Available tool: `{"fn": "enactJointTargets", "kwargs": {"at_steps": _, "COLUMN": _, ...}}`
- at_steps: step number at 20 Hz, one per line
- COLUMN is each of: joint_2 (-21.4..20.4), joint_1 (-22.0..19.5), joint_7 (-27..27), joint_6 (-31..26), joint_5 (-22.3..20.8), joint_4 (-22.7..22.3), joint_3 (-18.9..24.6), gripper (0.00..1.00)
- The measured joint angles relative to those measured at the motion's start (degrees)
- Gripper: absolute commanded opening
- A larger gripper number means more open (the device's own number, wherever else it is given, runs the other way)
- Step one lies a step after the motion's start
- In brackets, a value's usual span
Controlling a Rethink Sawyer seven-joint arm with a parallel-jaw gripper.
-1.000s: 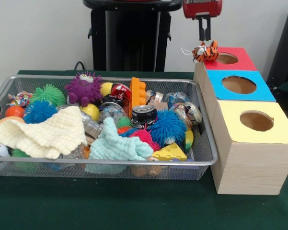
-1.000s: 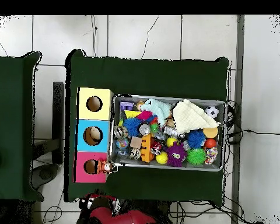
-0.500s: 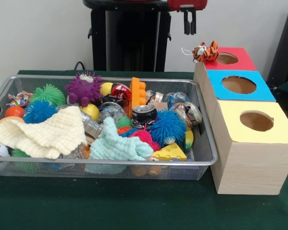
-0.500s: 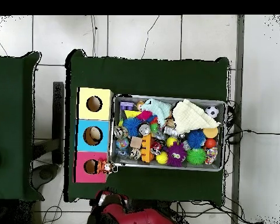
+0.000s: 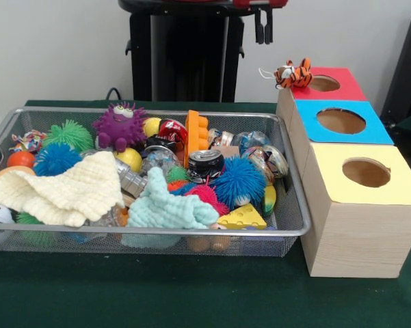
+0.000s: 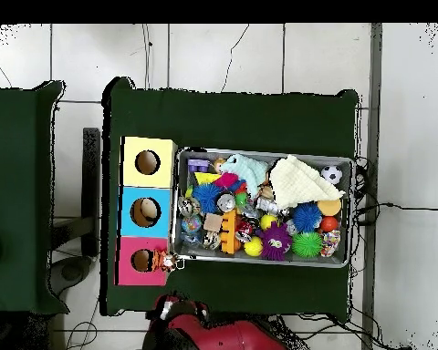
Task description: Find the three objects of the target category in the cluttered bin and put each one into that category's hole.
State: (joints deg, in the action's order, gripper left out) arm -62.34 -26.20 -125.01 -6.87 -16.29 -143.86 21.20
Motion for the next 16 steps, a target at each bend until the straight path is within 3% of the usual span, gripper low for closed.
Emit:
{"fn": "enactJointTargets", "kwargs": {"at_steps": 6, "joint_2": 0.4, "joint_1": -1.5, "joint_7": 0.0, "joint_6": -0.7, "joint_5": -2.7, "joint_4": 1.1, "joint_3": 1.8, "gripper": 0.00}}
{"fn": "enactJointTargets", "kwargs": {"at_steps": 16, "joint_2": 2.6, "joint_1": -0.4, "joint_7": 0.0, "joint_6": -1.1, "joint_5": -11.8, "joint_4": 7.2, "joint_3": 2.2, "gripper": 0.00}}
